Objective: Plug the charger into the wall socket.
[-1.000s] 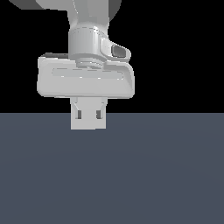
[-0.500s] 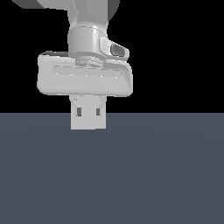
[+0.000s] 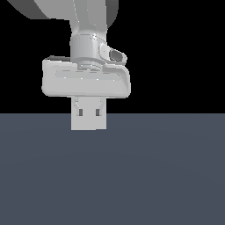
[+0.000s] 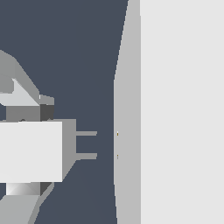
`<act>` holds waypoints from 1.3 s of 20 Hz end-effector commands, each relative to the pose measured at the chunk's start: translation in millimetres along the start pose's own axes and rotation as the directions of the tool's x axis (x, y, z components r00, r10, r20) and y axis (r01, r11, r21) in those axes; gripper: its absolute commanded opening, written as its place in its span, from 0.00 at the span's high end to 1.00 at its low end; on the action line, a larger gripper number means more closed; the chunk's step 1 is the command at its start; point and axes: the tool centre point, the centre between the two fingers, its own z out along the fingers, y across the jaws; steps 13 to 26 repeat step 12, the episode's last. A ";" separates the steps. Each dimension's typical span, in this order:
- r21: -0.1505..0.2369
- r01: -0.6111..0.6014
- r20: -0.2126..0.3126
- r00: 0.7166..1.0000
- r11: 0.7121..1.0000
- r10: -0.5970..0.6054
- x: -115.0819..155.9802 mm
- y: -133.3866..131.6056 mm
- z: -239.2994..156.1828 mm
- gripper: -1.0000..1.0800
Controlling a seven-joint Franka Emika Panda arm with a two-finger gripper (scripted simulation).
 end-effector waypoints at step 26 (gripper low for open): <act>0.000 0.001 0.000 1.000 1.000 -0.001 29.7 -0.3 0.9 1.00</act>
